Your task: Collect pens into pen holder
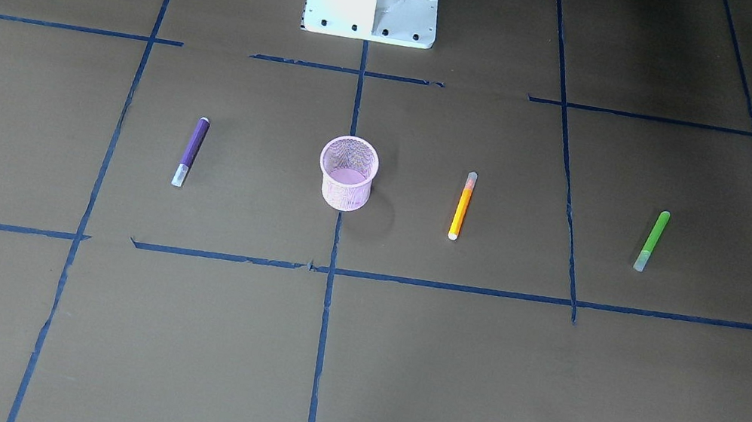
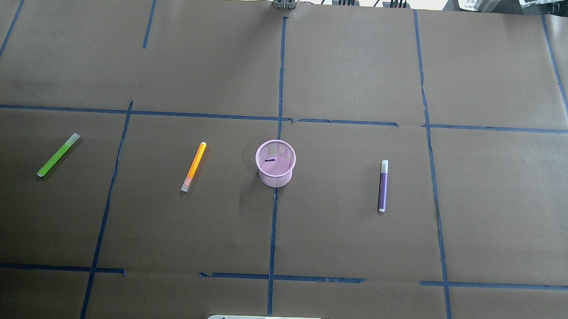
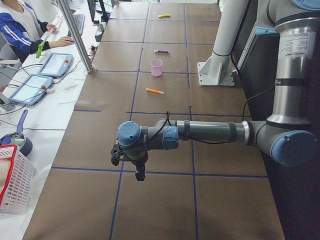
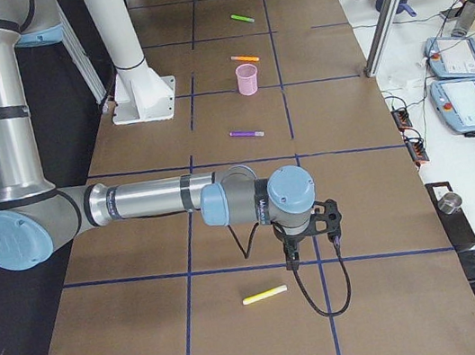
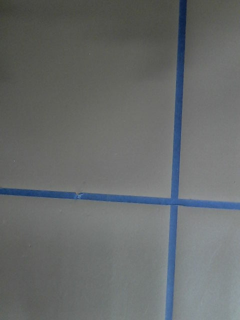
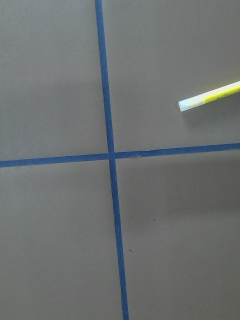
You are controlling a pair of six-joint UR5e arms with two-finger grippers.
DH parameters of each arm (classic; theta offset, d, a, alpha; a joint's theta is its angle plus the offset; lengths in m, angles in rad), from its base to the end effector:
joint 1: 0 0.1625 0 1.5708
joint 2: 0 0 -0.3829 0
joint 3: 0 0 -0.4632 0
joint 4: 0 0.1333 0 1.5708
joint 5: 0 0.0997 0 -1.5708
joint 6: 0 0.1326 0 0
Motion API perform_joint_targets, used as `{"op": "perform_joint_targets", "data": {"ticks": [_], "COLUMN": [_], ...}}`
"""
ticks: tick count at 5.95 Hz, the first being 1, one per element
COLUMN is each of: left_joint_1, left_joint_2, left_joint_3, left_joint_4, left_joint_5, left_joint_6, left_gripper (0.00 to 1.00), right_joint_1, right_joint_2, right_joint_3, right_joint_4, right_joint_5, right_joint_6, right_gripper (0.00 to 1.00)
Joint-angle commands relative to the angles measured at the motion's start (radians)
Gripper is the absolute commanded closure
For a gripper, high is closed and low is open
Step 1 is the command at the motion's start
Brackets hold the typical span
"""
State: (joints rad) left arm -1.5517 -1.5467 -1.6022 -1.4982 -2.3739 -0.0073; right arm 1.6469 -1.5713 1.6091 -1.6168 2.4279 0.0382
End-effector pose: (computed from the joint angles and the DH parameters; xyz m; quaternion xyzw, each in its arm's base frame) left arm -0.0274 -0.5481 0.6403 -0.0352 0.3902 -0.0073 0.9200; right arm 0.0757 -0.5575 0.6155 0.0041 -0.4155 0.0537 0.9080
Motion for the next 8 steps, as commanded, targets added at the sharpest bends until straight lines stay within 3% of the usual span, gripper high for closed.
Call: {"op": "perform_joint_targets", "data": {"ticks": [1, 8], "left_joint_1": [-0.001, 0.007], "left_joint_2": [-0.001, -0.027], "left_joint_3": [-0.001, -0.008], "left_joint_4": [-0.001, -0.007], "left_joint_5": [-0.004, -0.002], "left_joint_6": [0.001, 0.001], "left_gripper": [0.0, 0.0], "right_joint_1": [-0.001, -0.001], "right_joint_2": [-0.004, -0.003], "right_joint_3": [0.008, 0.009], "right_joint_4": [0.002, 0.002], "right_joint_5": [0.0, 0.003], "right_joint_6": [0.0, 0.0], "right_gripper": [0.0, 0.0]}}
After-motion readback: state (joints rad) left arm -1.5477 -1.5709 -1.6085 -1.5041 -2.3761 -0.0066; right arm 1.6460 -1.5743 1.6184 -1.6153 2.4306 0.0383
